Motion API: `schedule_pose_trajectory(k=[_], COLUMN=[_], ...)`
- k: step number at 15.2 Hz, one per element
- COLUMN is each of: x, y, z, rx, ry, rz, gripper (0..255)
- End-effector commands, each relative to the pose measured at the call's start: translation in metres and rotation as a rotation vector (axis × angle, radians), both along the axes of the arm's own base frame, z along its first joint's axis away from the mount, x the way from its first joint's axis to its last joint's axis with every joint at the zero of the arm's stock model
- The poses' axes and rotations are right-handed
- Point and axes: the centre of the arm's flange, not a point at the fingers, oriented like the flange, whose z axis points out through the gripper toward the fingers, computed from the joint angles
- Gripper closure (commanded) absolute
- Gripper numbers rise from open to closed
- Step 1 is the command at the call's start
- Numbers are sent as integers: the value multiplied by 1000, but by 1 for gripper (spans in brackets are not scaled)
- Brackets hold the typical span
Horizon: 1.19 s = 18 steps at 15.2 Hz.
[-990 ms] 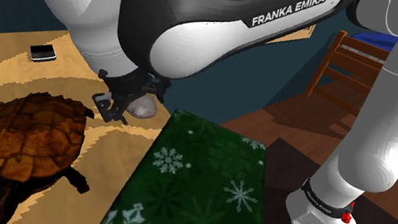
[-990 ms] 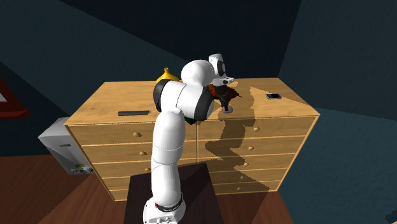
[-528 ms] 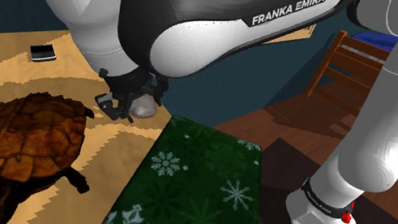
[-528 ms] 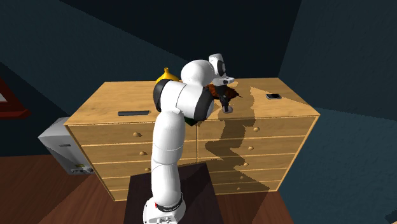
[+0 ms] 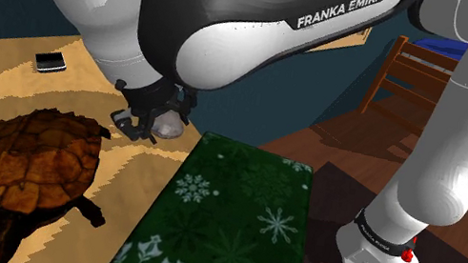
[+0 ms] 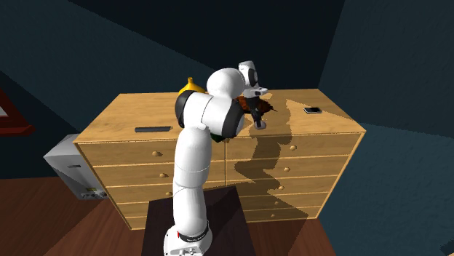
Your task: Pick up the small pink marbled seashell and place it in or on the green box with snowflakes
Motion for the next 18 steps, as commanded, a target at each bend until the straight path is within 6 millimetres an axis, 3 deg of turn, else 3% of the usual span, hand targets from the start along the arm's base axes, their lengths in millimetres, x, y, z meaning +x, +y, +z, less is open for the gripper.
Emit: schedule_pose_trajectory(k=[1,12,13,14,16,18], x=[0,0,0,0,-37,-35], y=[0,0,0,0,-36,-37], z=[7,65,60,60,30,25], rx=[1,1,1,1,115,116], ry=[2,2,1,1,-188,-189], rz=[1,1,1,1,342,344], gripper=[255,255,255,0,0,0])
